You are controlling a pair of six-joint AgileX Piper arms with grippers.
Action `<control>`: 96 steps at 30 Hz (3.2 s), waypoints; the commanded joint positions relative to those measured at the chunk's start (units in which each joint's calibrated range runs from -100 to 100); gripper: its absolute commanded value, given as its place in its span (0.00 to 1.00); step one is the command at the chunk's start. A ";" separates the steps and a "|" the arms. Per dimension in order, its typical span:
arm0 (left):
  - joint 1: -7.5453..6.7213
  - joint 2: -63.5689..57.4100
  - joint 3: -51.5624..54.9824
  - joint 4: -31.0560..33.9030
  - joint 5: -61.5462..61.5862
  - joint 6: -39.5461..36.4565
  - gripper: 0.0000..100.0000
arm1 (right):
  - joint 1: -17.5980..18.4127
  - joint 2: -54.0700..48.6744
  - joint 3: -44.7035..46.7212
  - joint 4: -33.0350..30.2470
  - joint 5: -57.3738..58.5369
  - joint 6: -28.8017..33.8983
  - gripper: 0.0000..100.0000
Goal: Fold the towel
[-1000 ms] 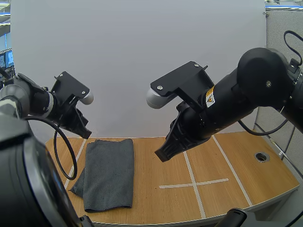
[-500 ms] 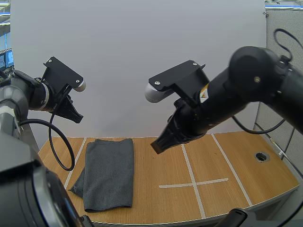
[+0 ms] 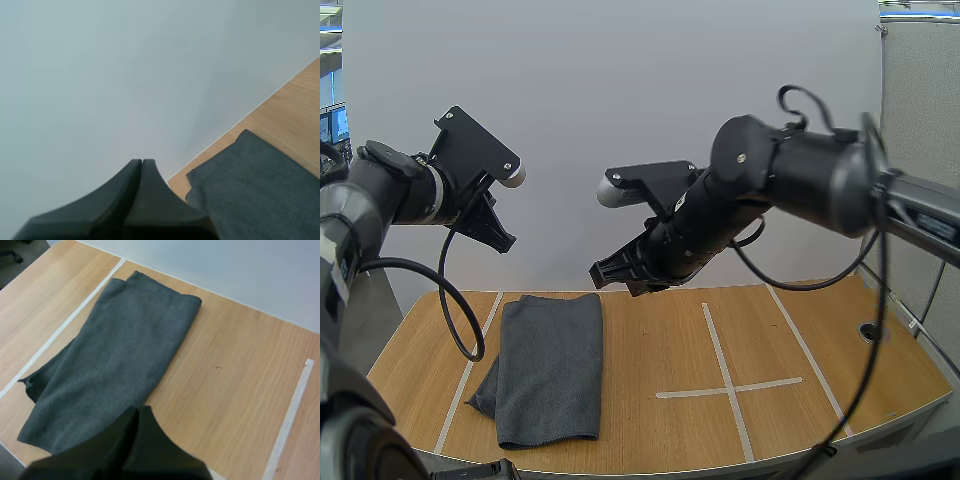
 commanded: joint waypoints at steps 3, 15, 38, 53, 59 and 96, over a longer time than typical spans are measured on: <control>-0.22 -2.83 -0.26 -0.40 -1.19 0.51 0.00 | -7.32 14.29 0.21 17.54 -8.10 -10.13 0.00; -0.13 -6.52 -0.26 -0.42 -1.19 0.51 0.00 | -11.57 32.82 0.21 40.18 -4.85 -30.77 0.00; -0.98 -12.93 -0.26 -0.42 -1.19 0.51 0.00 | -11.49 55.58 -0.25 59.33 7.08 -48.93 0.70; -0.98 -12.93 -0.26 -0.42 -1.19 0.51 0.00 | -10.61 62.67 -5.95 61.82 6.92 -50.30 0.70; -0.98 -12.93 -0.26 -0.42 -1.19 0.51 0.00 | -10.19 64.79 -6.61 62.95 7.44 -50.30 0.48; -0.98 -12.93 -0.26 -0.42 -1.19 0.51 0.00 | -26.61 59.22 0.91 43.52 25.72 -57.03 0.00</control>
